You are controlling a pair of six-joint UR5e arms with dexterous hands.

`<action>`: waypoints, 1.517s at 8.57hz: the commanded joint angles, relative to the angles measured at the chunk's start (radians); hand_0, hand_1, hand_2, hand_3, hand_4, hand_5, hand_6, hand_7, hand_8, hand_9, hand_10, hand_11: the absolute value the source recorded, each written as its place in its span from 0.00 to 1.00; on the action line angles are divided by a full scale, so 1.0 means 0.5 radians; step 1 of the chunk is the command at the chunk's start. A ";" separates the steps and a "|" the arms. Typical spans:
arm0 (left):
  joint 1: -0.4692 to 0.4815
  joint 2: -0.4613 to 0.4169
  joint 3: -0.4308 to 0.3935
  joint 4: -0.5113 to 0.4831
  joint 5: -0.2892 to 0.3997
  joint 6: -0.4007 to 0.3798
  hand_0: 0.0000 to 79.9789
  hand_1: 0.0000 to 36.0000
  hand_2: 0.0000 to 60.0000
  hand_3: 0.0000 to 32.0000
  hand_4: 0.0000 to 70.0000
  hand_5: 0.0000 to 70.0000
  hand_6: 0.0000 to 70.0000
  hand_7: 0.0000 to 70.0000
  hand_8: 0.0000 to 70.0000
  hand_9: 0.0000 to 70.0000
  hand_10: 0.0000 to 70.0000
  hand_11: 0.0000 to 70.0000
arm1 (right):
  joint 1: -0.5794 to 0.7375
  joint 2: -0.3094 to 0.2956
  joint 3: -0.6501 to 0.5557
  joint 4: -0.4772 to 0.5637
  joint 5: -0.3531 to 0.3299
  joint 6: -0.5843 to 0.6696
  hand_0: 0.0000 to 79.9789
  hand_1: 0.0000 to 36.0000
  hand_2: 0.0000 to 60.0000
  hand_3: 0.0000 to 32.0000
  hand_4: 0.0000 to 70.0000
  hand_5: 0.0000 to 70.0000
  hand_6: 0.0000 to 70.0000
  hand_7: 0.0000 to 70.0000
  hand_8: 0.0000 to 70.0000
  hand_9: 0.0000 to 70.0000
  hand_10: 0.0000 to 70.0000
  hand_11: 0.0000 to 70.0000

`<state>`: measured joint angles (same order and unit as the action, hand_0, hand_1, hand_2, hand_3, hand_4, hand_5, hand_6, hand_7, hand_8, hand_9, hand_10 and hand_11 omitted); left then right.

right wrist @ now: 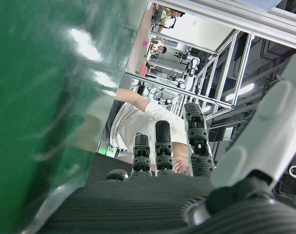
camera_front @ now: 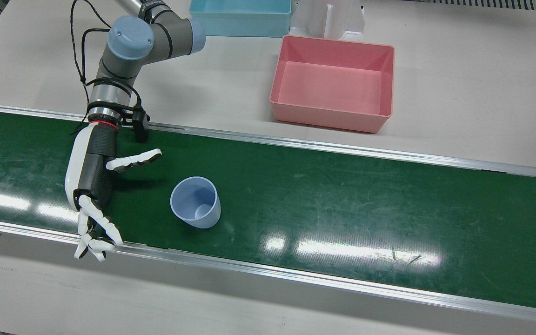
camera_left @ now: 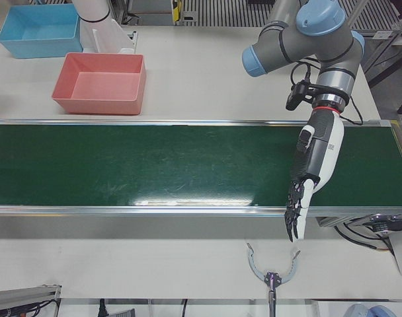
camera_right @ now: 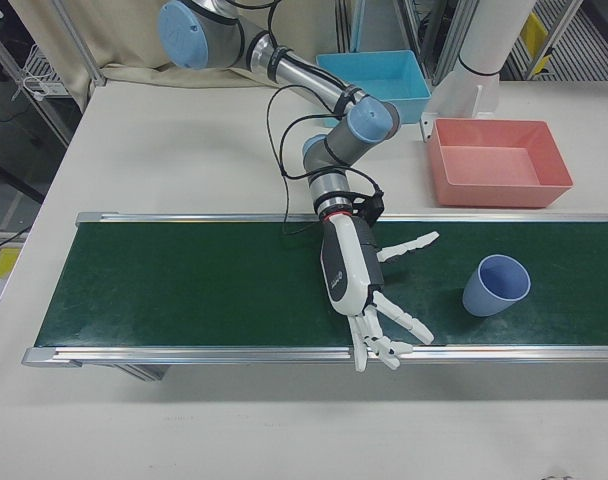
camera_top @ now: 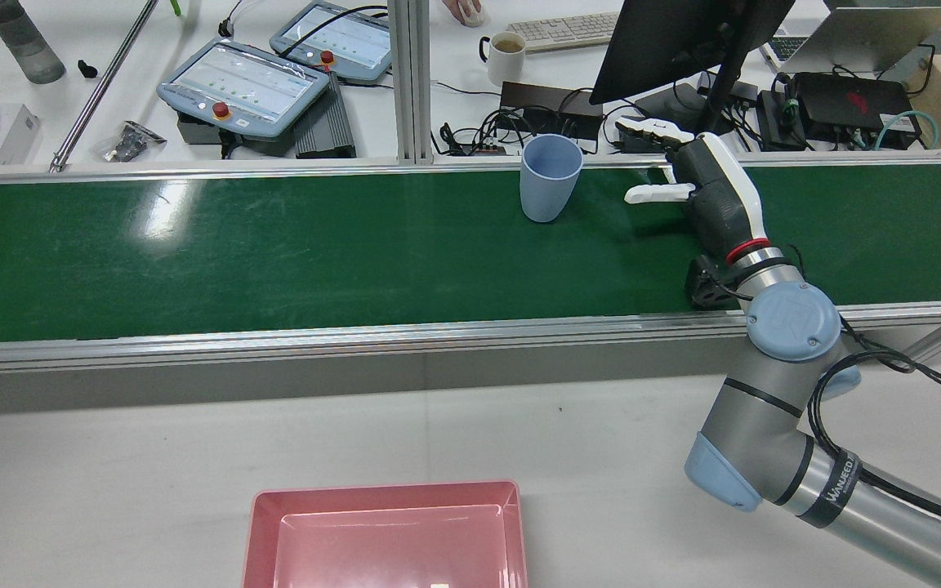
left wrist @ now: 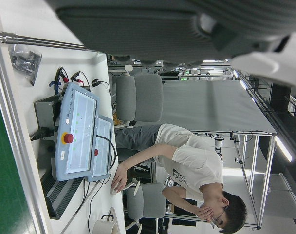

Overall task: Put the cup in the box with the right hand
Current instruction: 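Hold the right hand still as the blue cup rides into it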

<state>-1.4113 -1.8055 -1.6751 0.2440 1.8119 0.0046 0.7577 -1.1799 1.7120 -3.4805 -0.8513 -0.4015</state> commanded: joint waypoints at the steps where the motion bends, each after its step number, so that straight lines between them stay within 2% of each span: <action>1: 0.000 0.000 0.000 0.000 0.003 0.000 0.00 0.00 0.00 0.00 0.00 0.00 0.00 0.00 0.00 0.00 0.00 0.00 | -0.003 0.001 0.000 0.000 0.000 -0.001 0.57 0.00 0.00 0.00 0.29 0.03 0.12 0.60 0.12 0.28 0.00 0.00; 11: 0.000 0.000 0.000 0.000 0.003 0.000 0.00 0.00 0.00 0.00 0.00 0.00 0.00 0.00 0.00 0.00 0.00 0.00 | -0.024 0.007 0.000 0.000 0.000 -0.025 0.57 0.00 0.00 0.00 0.27 0.03 0.12 0.59 0.13 0.28 0.00 0.00; 12: 0.000 0.000 0.000 0.000 0.003 0.000 0.00 0.00 0.00 0.00 0.00 0.00 0.00 0.00 0.00 0.00 0.00 0.00 | -0.024 0.010 0.000 0.000 0.003 -0.025 0.57 0.00 0.00 0.00 0.27 0.03 0.12 0.61 0.13 0.29 0.00 0.00; 13: 0.000 0.000 0.000 0.000 0.003 0.000 0.00 0.00 0.00 0.00 0.00 0.00 0.00 0.00 0.00 0.00 0.00 0.00 | -0.021 0.010 0.000 0.000 0.003 -0.025 0.58 0.00 0.00 0.00 0.28 0.03 0.14 0.68 0.15 0.32 0.00 0.00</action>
<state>-1.4113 -1.8055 -1.6751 0.2439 1.8131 0.0046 0.7456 -1.1756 1.7119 -3.4806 -0.8509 -0.4142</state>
